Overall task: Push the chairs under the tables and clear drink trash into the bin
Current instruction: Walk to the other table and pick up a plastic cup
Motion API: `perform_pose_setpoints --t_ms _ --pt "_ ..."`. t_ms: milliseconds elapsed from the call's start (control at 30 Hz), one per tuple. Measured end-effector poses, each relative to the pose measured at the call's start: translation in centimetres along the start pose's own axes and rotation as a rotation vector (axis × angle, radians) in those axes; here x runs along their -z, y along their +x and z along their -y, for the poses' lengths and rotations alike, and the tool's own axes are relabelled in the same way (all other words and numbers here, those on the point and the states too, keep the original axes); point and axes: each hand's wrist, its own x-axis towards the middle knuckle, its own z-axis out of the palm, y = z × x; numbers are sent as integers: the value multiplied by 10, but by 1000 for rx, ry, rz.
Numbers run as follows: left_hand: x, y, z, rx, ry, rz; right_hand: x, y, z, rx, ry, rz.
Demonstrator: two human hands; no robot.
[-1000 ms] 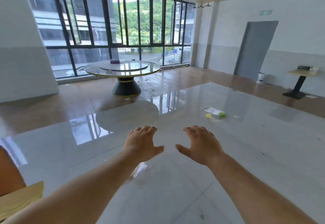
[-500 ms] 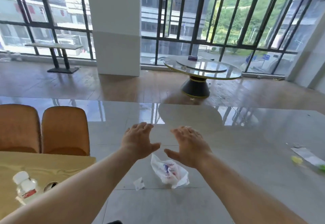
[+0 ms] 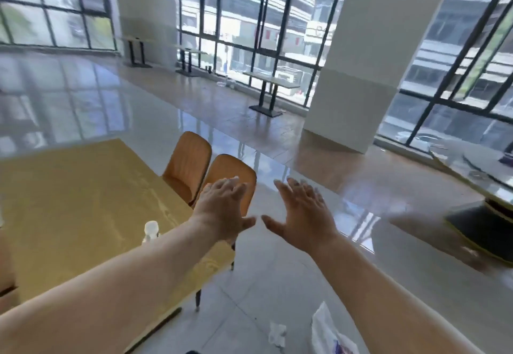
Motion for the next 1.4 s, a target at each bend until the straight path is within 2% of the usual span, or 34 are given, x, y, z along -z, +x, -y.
perform_pose_setpoints --t_ms 267,467,600,733,867,1000,1133,1267,1400 --pt "18 -115 80 652 148 43 -66 52 89 529 209 127" --pt "-3 -230 99 974 150 53 -118 34 167 744 318 269" --pt "-44 -305 120 1124 102 113 -167 6 218 807 315 397" --pt "-97 -351 157 1195 49 190 -219 -15 257 763 356 517" --pt "-162 -363 196 1184 -20 246 -276 -17 298 631 525 609" --pt "-232 -349 228 1161 -47 220 -334 -3 331 618 610 593" --pt "-282 -338 251 1227 -30 186 -380 15 353 635 672 610" --pt "-304 -334 250 1256 1 203 -390 13 335 623 745 554" --pt "-309 -318 250 1224 46 162 -379 -4 262 570 766 515"
